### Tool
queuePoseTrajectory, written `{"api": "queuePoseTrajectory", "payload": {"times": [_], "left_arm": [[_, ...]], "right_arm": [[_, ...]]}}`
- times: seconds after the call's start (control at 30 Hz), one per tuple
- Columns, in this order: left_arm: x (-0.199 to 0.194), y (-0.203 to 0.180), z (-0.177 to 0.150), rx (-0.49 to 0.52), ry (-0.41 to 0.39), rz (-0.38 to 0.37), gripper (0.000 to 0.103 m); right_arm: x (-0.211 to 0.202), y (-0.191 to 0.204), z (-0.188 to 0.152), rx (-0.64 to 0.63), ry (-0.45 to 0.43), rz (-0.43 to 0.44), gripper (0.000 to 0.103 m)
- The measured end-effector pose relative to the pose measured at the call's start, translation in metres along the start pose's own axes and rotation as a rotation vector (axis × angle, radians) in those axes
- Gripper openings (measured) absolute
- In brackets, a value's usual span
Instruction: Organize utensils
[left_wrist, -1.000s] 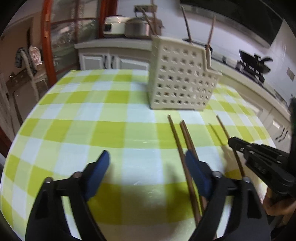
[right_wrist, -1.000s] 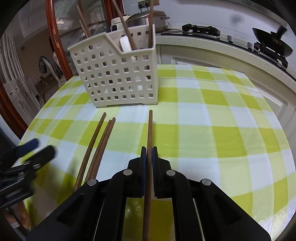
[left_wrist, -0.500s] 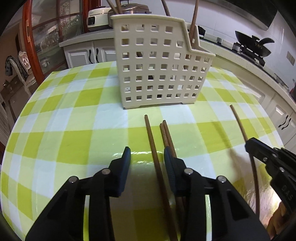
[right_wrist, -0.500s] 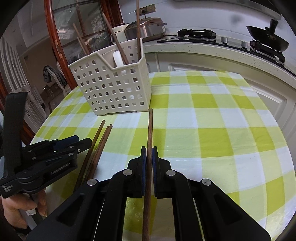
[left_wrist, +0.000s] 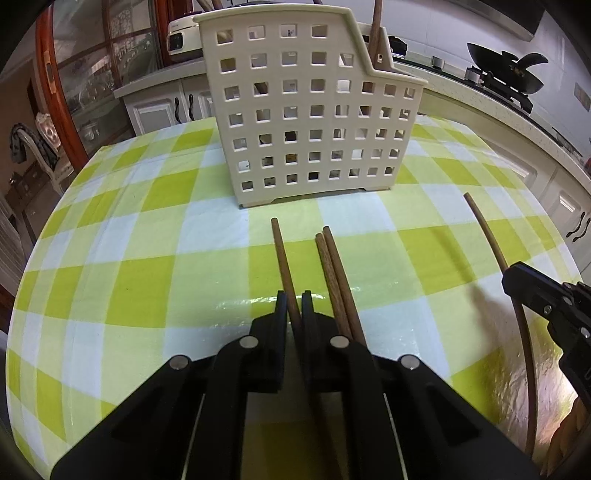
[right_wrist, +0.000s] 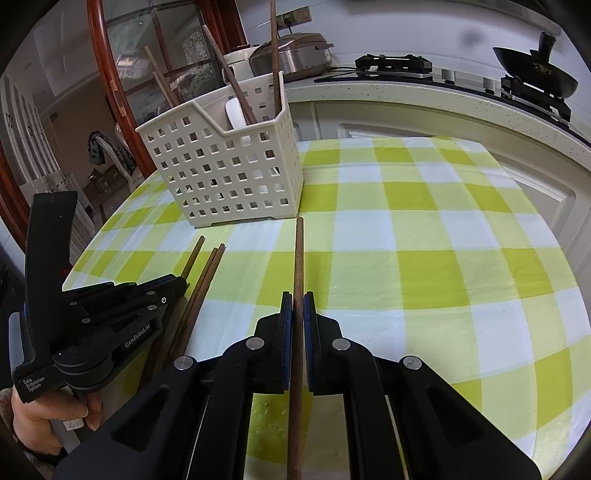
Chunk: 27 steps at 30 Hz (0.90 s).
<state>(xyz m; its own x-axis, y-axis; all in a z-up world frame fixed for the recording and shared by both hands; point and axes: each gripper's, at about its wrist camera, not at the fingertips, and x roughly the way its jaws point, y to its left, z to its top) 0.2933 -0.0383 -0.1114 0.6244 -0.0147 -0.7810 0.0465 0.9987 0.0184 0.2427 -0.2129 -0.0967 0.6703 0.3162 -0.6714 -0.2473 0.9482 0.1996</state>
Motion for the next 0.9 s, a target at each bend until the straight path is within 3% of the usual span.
{"api": "queuePoseTrajectory", "payload": {"times": [0.33,0.63,0.9], "left_arm": [[-0.012,0.016,-0.002,-0.06,-0.035,-0.057,0.006],[-0.07,0.026,0.0,-0.068,-0.187,-0.088,0.006],[-0.108,0.028,-0.007,-0.071,-0.292,-0.072,0.006]], "right_arm": [[-0.002,0.003,0.003,-0.007,-0.017,0.005,0.006],[-0.024,0.015,0.014,-0.025,-0.109,0.04,0.006],[-0.043,0.023,0.02,-0.036,-0.182,0.057,0.006]]}}
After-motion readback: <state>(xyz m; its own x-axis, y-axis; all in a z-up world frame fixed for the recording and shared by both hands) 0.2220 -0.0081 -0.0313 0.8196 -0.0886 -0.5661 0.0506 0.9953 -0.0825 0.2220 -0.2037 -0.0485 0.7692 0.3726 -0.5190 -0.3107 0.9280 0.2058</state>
